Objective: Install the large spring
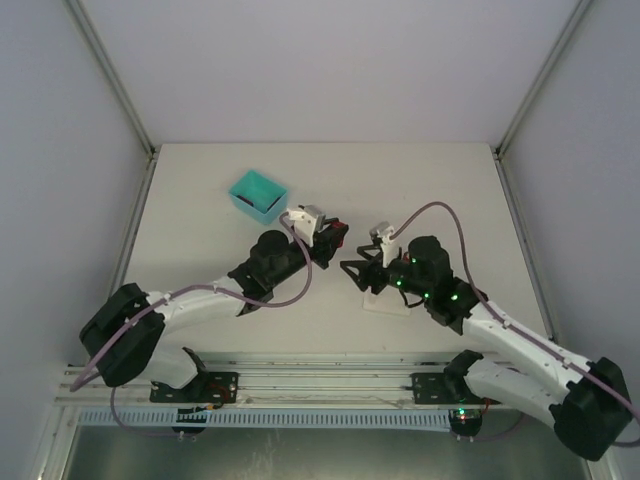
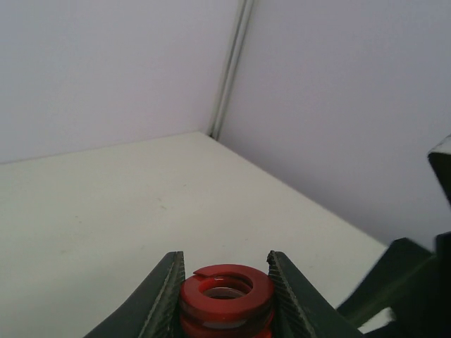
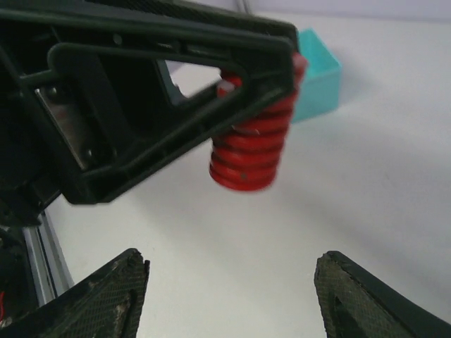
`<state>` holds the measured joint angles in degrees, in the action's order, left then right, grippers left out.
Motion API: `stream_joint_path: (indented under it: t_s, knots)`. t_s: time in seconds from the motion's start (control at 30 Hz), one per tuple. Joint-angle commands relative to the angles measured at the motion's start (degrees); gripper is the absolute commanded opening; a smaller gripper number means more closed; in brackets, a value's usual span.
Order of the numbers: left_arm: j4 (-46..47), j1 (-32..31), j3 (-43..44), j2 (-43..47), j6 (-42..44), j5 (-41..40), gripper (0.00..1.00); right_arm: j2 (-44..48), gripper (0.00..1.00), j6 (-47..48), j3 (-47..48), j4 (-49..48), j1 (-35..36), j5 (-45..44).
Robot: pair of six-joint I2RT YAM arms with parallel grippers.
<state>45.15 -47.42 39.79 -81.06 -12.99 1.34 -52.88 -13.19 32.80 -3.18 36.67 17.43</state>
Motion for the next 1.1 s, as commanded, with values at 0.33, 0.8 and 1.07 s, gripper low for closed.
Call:
stream_joint_path:
  t_s: [0.33, 0.8, 1.07]
  knots:
    - [2.34, -1.12, 1.5, 6.1, -9.69, 4.71, 0.0, -10.17, 0.71, 6.27, 2.74, -24.42, 7.08, -11.94]
    - [-10.84, -1.21, 3.0, 7.58, -12.72, 5.15, 0.0, -9.5, 0.21, 15.75, 0.37, -27.92, 7.45, -10.41]
    - [-30.54, -1.03, 9.16, 8.26, -8.51, 6.12, 0.0, -8.73, 0.0, 27.51, 0.31, -23.04, 7.39, -10.66]
